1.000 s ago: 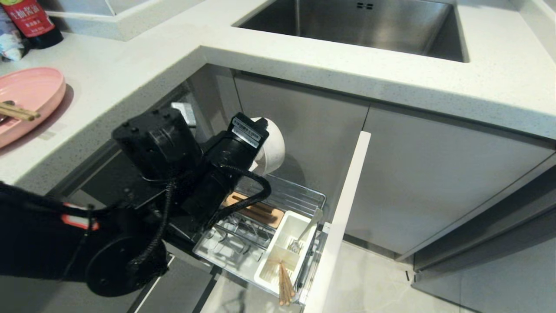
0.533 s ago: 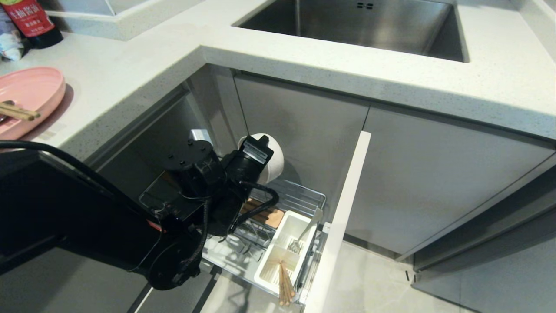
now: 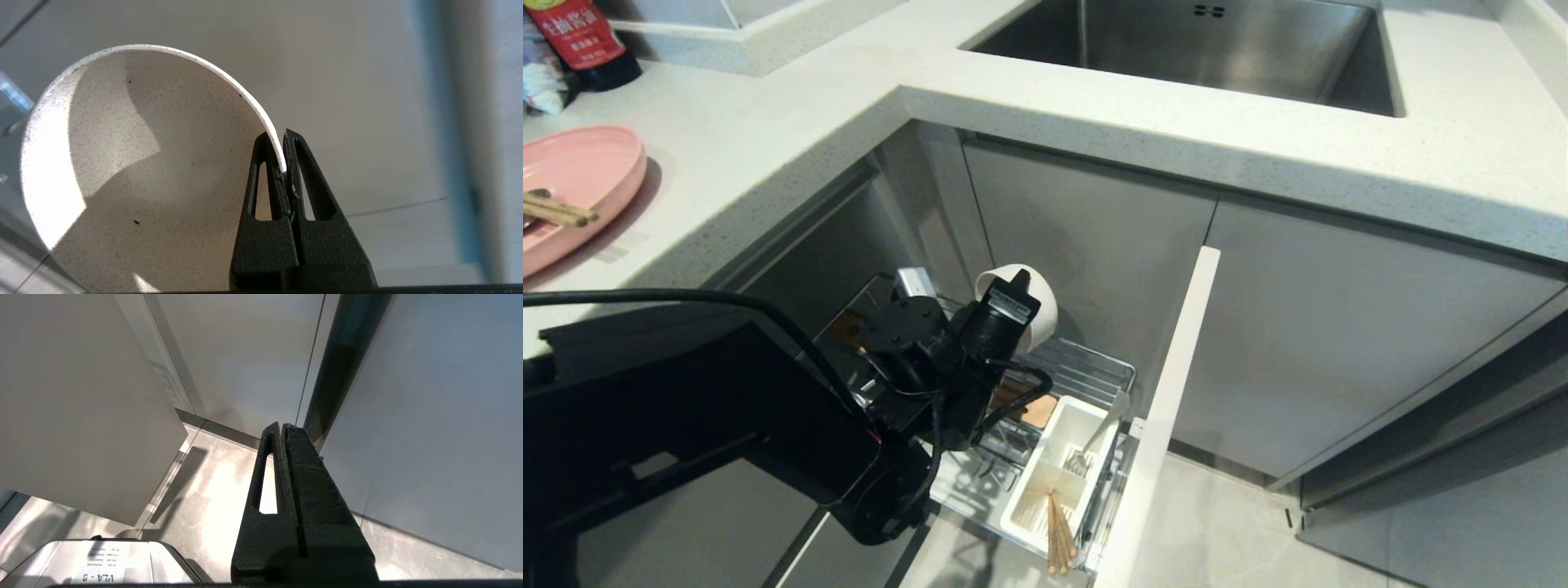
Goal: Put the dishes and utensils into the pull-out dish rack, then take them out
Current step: Pick up the bowl and place it in the cupboard
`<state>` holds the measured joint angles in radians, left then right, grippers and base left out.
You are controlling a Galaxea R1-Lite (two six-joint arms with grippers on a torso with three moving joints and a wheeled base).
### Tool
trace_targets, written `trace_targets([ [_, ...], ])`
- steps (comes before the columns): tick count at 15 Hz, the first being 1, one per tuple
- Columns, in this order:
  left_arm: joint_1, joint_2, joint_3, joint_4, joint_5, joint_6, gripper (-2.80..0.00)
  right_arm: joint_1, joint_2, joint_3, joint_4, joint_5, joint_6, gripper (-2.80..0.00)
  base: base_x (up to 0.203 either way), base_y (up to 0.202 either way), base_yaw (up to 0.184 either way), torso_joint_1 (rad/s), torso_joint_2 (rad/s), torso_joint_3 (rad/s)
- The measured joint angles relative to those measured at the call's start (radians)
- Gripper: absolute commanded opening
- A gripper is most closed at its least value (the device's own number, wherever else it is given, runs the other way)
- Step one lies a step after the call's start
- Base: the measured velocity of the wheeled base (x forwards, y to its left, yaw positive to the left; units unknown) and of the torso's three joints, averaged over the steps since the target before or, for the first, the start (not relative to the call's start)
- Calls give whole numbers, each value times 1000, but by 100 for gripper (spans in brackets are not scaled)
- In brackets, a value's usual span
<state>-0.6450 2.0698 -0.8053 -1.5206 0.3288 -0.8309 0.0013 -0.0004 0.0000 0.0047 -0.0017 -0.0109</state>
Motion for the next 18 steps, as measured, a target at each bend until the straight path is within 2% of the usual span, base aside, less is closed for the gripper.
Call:
trace_targets([
  [3,4,33,0,-3,-3,-5,-280,0,0,0,0,0,0,-280,0,0,0,0,0,0],
  [5,4,50,0,-4,-3,-42,-280,0,0,0,0,0,0,-280,0,0,0,0,0,0],
  [12,3,76,-1,-2,-9,-91,-280,0,0,0,0,0,0,-280,0,0,0,0,0,0],
  [18,2,55,-2,3,-14,-99,-280,0,0,0,0,0,0,-280,0,0,0,0,0,0],
])
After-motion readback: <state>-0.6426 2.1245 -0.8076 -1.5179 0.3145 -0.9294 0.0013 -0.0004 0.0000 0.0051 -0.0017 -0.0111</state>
